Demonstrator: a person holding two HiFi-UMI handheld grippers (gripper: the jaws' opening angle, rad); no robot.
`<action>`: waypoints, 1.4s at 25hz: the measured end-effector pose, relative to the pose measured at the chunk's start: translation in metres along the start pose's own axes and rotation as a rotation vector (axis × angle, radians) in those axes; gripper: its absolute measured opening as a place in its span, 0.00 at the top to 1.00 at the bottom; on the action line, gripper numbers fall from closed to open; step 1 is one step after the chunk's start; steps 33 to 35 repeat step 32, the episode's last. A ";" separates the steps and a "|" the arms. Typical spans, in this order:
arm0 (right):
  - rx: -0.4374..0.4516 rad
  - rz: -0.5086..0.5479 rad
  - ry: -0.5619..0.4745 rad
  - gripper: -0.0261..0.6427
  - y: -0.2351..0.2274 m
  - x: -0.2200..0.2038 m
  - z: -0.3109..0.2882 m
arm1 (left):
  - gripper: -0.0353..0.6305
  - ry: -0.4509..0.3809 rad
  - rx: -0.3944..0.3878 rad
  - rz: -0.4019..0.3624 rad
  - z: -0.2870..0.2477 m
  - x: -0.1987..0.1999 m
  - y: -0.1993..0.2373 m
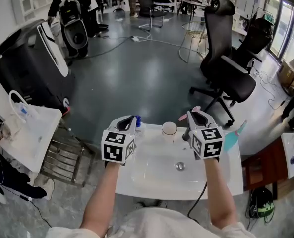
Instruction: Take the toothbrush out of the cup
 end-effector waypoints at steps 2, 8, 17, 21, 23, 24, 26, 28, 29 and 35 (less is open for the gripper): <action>-0.007 -0.018 -0.008 0.92 -0.003 0.000 0.005 | 0.94 -0.002 0.001 -0.002 0.000 0.000 -0.002; -0.011 -0.062 -0.028 0.92 -0.009 -0.001 0.019 | 0.94 0.001 0.005 -0.007 0.002 0.000 -0.004; -0.013 -0.078 -0.026 0.92 -0.011 -0.005 0.026 | 0.94 -0.005 0.012 -0.013 0.004 0.004 -0.005; -0.012 -0.078 -0.027 0.92 -0.010 -0.004 0.028 | 0.94 -0.003 0.013 -0.012 0.006 0.004 -0.006; -0.011 -0.076 -0.026 0.92 -0.008 -0.003 0.027 | 0.94 -0.002 0.013 -0.010 0.007 0.003 -0.005; -0.011 -0.075 -0.027 0.92 -0.008 -0.003 0.027 | 0.94 -0.002 0.013 -0.010 0.008 0.002 -0.004; -0.010 -0.073 -0.026 0.92 -0.006 -0.003 0.026 | 0.94 -0.002 0.013 -0.009 0.008 0.001 -0.004; -0.009 -0.072 -0.025 0.92 -0.006 -0.004 0.026 | 0.94 -0.002 0.013 -0.009 0.008 0.001 -0.004; -0.009 -0.072 -0.026 0.92 -0.006 -0.004 0.026 | 0.94 -0.002 0.013 -0.009 0.008 0.001 -0.004; -0.007 -0.070 -0.027 0.92 -0.005 -0.005 0.026 | 0.94 -0.003 0.013 -0.009 0.008 0.001 -0.004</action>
Point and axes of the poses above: the fingertips, and each gripper's own axes: z backward along the fingers, y to its left, x out of its top, the point moved 3 cm from there along z, backward along the fingers, and after that the axes turned 13 degrees about -x, right-handed, at the moved point
